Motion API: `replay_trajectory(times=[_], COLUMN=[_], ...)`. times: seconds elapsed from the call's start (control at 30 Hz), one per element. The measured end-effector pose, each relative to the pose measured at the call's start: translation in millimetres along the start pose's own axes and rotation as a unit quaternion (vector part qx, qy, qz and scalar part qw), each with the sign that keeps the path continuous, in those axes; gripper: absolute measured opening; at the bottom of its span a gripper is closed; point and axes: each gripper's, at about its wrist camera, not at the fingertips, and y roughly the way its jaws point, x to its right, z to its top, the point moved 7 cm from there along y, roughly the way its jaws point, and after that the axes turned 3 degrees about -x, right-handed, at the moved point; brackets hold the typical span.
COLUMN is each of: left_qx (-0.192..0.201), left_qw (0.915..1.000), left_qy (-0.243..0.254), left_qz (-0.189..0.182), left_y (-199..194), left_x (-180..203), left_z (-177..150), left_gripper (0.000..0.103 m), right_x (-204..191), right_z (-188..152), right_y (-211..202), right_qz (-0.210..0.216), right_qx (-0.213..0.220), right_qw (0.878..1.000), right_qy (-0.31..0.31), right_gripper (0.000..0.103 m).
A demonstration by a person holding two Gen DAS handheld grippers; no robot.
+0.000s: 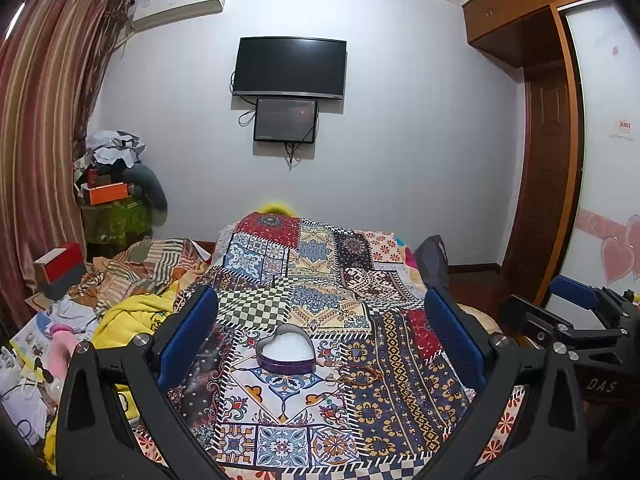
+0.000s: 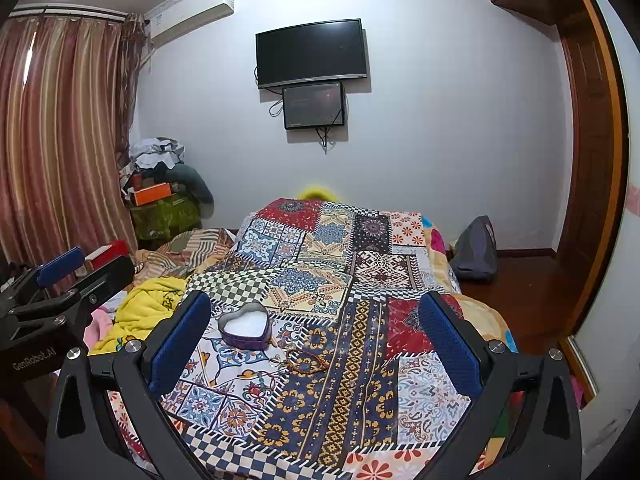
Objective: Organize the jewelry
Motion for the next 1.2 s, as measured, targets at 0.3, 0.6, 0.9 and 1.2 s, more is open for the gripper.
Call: replay_trajectory(times=[0.3, 0.6, 0.9, 1.2], left_qx=[0.001, 0.000, 0.000, -0.004], left_qw=[1.0000, 1.0000, 1.0000, 0.9999], left_qy=[0.003, 0.003, 0.007, 0.009], left_qz=[0.001, 0.001, 0.000, -0.002], left_y=[0.1, -0.1, -0.7, 2.8], left_x=[1.2, 1.4, 4.8, 7.3], left_z=[-0.2, -0.2, 1.1, 0.5], left_gripper=[0.103, 0.103, 0.103, 0.103], right_x=[0.7, 1.2, 2.5, 4.8], right_z=[-0.2, 2.1, -0.6, -5.2], right_y=[0.1, -2.4, 0.9, 6.0], right_qz=[0.000, -0.001, -0.001, -0.004], right_qx=[0.000, -0.001, -0.001, -0.007], right_qw=[1.000, 1.000, 1.000, 1.000], right_qy=[0.000, 0.000, 0.001, 0.005], right_gripper=[0.103, 0.103, 0.103, 0.103])
